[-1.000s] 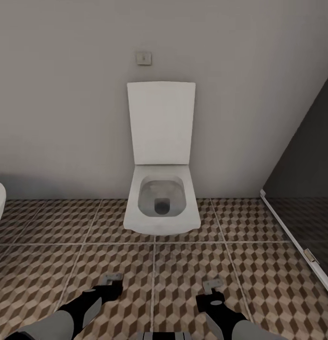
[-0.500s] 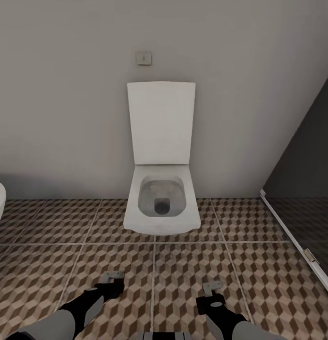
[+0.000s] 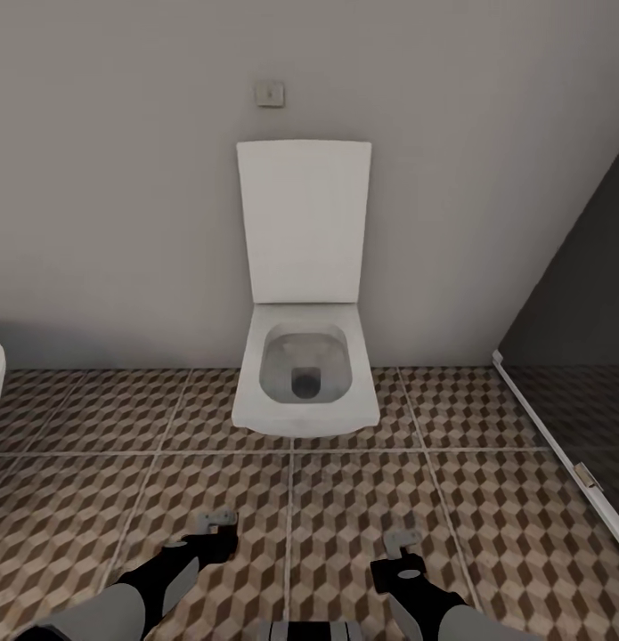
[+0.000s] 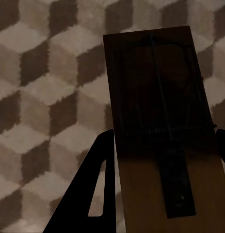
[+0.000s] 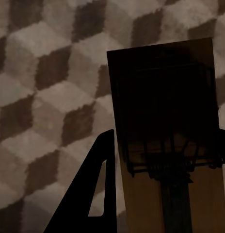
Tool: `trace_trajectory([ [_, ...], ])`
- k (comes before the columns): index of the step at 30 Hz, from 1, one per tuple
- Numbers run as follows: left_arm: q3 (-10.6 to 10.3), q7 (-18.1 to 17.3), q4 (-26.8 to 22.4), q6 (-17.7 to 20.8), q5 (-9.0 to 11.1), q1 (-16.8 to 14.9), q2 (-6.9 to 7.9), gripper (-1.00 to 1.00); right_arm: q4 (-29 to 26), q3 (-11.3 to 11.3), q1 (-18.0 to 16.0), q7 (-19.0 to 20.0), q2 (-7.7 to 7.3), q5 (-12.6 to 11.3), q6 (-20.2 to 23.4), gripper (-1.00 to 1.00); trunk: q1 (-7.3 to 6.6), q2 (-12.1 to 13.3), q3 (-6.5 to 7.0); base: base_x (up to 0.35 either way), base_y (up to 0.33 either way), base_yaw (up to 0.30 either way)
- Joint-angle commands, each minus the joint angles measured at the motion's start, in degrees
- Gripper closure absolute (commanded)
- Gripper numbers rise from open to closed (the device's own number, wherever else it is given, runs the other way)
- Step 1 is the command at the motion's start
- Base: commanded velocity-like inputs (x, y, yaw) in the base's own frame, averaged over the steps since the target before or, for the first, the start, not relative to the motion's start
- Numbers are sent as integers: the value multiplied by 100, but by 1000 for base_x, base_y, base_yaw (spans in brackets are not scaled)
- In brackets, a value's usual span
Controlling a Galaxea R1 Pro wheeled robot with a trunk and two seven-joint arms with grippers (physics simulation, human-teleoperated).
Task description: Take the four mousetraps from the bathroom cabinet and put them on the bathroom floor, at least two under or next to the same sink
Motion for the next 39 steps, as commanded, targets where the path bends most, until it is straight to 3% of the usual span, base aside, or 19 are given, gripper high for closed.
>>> trace_trajectory([
  [1,-40,31,-15,31,37,0,3,100,6,7,-3,-17,1,31,-7,100,1,-3,-27,0,0,0],
  [12,-40,25,-14,23,47,0,9,100,6,7,-3,-13,-2,45,7,100,4,-5,-49,0,0,0],
  [30,-40,29,2,41,29,0,8,100,6,24,-3,14,1,66,55,100,50,-29,-448,0,0,0],
  [39,-41,28,2,40,37,0,8,100,6,28,-3,11,3,68,61,100,50,-29,-448,0,0,0],
])
